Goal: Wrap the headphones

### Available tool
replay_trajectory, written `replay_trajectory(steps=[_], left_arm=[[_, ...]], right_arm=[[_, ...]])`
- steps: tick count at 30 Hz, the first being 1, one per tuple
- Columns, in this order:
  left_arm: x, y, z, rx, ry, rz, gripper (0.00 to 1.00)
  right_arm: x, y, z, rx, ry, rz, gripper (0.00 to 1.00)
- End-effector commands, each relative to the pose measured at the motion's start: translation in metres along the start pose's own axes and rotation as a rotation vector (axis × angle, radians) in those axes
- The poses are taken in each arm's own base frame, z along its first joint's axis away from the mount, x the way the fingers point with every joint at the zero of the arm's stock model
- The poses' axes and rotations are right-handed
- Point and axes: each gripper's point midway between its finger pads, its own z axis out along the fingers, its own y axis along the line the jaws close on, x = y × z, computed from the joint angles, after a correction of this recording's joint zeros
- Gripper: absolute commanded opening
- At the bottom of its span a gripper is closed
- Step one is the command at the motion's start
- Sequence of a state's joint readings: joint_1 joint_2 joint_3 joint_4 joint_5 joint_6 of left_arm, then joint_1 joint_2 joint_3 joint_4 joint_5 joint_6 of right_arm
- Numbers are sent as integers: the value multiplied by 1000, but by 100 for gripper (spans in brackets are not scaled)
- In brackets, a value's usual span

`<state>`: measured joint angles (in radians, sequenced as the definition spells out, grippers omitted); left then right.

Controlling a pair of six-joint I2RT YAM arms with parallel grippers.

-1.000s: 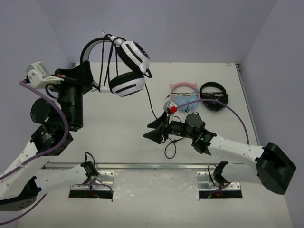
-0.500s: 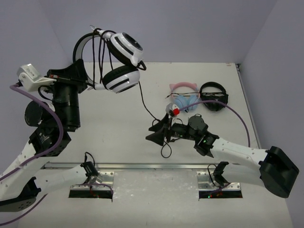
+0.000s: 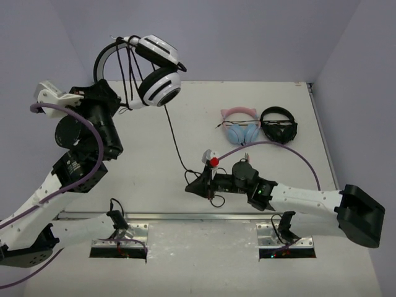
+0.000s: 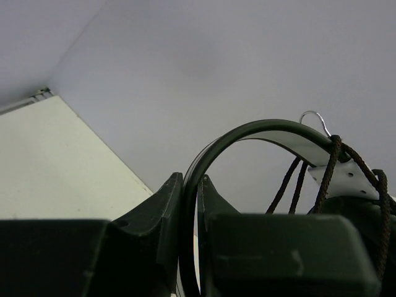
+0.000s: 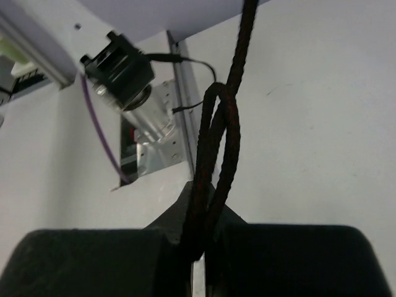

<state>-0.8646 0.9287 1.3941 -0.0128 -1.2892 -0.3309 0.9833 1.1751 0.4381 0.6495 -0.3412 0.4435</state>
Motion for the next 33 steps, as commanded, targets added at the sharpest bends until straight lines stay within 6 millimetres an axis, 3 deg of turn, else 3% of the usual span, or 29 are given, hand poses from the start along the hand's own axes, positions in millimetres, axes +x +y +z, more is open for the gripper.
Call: replay_trajectory(steps=[1,2,3,4,5,6,8,9,11,14,16,17,19,20,22,23,25,26,27,28,30,31,32,33], left_arm=[[-29,10,6,-198,-119,-169,0],[-12,3,10,-214,-117,-105,0],[-9,0,15,-224,-128,-92,0],[-3,-5,20,-212,-132,-87,0],[12,-8,27,-223,-138,-53,0],[19,-10,31,-230,-140,-37,0],[36,-14,41,-254,-152,5,0],[40,-17,44,-257,-154,12,0],[57,-18,52,-267,-156,47,0],[76,-7,60,-310,-170,104,0],[85,3,66,-320,-177,127,0],[97,16,72,-323,-177,150,0],[107,33,81,-339,-178,177,0],[123,50,81,-349,-156,244,0],[139,64,85,-347,-143,240,0],[155,80,83,-352,-122,285,0],[172,92,84,-342,-98,264,0],[186,106,81,-350,-70,276,0],[193,112,80,-351,-56,286,0],[199,118,78,-354,-43,296,0],[218,131,75,-346,0,316,0],[223,133,75,-335,6,310,0],[242,147,70,-311,68,384,0],[251,147,69,-267,96,406,0]], right_arm=[[20,38,1,-35,75,-103,1],[33,38,-2,-2,131,-125,1],[34,47,-1,-10,150,-145,1],[45,67,-2,-46,192,-180,1],[57,65,-7,-7,249,-201,1],[58,89,-8,-54,259,-232,1],[70,96,-17,-33,328,-277,1],[64,114,-15,-60,330,-304,1],[74,123,-22,-87,434,-350,1],[40,178,-21,-201,467,-473,1],[26,194,-31,-215,486,-546,1],[-5,213,-33,-206,413,-589,1],[-26,221,-42,-194,399,-616,1],[-55,233,-45,-200,341,-606,1],[-76,238,-52,-192,325,-628,1],[-108,250,-55,-202,266,-611,1],[-121,257,-56,-220,269,-632,1],[-150,267,-60,-229,215,-618,1],[-156,265,-62,-224,227,-655,1],[-181,274,-62,-224,184,-649,1],[-201,274,-63,-202,164,-684,1],[-223,271,-66,-156,135,-694,1],[-232,266,-67,-128,125,-736,1],[-240,260,-69,-100,121,-769,1]])
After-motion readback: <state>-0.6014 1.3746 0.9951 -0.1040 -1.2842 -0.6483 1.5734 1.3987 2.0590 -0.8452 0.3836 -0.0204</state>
